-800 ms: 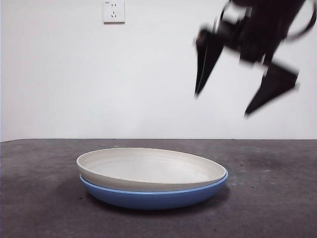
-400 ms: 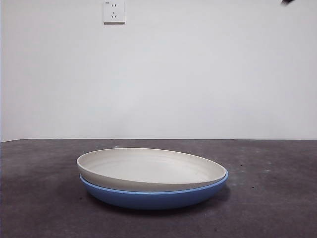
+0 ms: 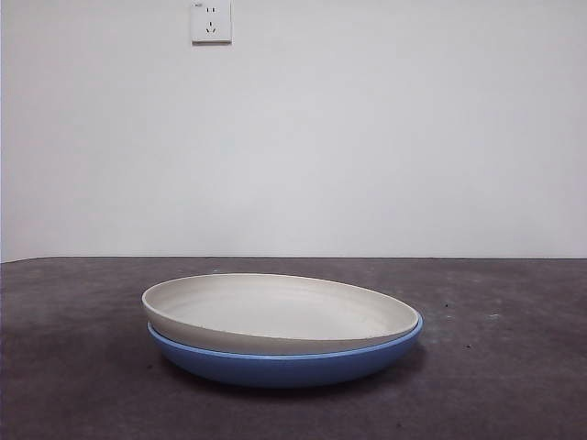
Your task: Pick up the white plate, put it on the blue plate, put it on desk
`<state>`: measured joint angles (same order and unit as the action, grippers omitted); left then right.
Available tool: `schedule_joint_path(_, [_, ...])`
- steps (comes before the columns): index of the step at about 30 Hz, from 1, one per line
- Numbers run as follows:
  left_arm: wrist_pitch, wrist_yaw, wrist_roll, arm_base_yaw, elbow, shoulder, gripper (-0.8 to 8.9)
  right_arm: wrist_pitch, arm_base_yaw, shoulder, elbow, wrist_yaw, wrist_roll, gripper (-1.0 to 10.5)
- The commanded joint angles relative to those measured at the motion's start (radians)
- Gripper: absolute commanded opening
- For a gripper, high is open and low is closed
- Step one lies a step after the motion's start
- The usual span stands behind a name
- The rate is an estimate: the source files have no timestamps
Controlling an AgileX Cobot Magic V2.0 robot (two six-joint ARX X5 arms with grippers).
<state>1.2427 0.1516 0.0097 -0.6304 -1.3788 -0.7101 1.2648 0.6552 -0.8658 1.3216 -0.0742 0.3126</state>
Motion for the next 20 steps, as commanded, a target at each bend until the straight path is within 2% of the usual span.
schedule_joint_path(1, [0.001, -0.005, -0.003, -0.005, -0.013, -0.004, 5.62, -0.006, 0.01, 0.011, 0.015, 0.005, 0.003, 6.6])
schedule_joint_path(6, [0.019, -0.006, -0.002, -0.005, -0.013, -0.003, 5.31, -0.006, 0.01, 0.027, 0.015, 0.004, 0.013, 6.5])
schedule_joint_path(7, [0.024, -0.006, -0.002, -0.005, -0.013, -0.003, 4.46, -0.006, 0.01, 0.027, 0.015, 0.004, 0.017, 6.2])
schedule_joint_path(8, [0.028, -0.006, -0.002, -0.005, -0.013, -0.004, 3.32, -0.006, 0.01, 0.026, 0.015, 0.004, 0.019, 5.2])
schedule_joint_path(10, [0.03, -0.006, -0.002, -0.005, -0.013, -0.003, -0.03, -0.007, 0.01, 0.024, 0.014, 0.005, 0.021, 1.9])
schedule_joint_path(11, [0.029, -0.006, -0.004, -0.005, -0.013, -0.003, 0.23, -0.007, 0.01, 0.024, 0.014, 0.005, 0.021, 0.5])
schedule_joint_path(12, [0.029, -0.006, -0.005, -0.005, -0.013, -0.003, 0.24, -0.008, 0.01, 0.024, 0.014, 0.005, 0.02, 0.0])
schedule_joint_path(20, [0.014, -0.005, -0.006, -0.005, -0.013, -0.003, 0.24, -0.06, 0.01, 0.026, 0.014, 0.005, 0.02, 0.2])
